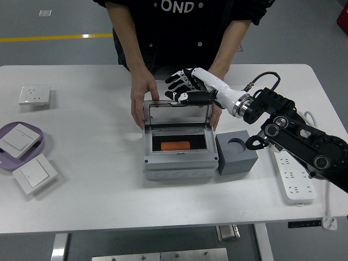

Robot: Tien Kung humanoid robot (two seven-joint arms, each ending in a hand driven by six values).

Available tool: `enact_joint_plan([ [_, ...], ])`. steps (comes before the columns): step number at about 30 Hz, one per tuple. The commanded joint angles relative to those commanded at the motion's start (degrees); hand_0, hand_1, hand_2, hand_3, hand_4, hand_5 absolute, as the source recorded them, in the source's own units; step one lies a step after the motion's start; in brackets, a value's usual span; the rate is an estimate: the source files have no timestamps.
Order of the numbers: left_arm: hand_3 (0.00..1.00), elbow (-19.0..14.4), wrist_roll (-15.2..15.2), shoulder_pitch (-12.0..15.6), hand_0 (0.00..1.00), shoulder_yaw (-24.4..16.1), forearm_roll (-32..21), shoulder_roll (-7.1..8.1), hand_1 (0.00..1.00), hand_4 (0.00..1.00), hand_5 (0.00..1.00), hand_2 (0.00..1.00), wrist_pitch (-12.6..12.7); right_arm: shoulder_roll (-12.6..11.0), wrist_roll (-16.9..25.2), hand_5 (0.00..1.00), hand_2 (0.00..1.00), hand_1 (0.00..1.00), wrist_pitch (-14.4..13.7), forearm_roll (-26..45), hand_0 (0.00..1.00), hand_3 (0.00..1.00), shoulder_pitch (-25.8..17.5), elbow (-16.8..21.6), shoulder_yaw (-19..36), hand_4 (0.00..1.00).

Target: Pick up the cylinder from the cube,place it in the box,flap close box

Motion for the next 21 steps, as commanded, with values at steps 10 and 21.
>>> enact_joint_plan([
  [10, 0.639, -0.1, 0.0, -0.1, 0.616, -0.3, 0.3, -0.29, 0.625, 0.703, 0.166, 0.619, 0.0, -3.7, -1.3, 0.367, 0.644, 0.622, -0.8, -3.9, 0.695, 0.670, -3.5, 5.7, 0.1, 0.722],
  [21, 0.639, -0.2, 0.1, -0.1, 0.616, -1.6, 1.3, -0.53, 0.625, 0.703, 0.166, 0.619, 0.0, -7.4, -4.9, 0.374, 0.644, 0.621, -0.9, -9.1, 0.688, 0.669, -7.0, 18.7, -2.5, 0.708],
])
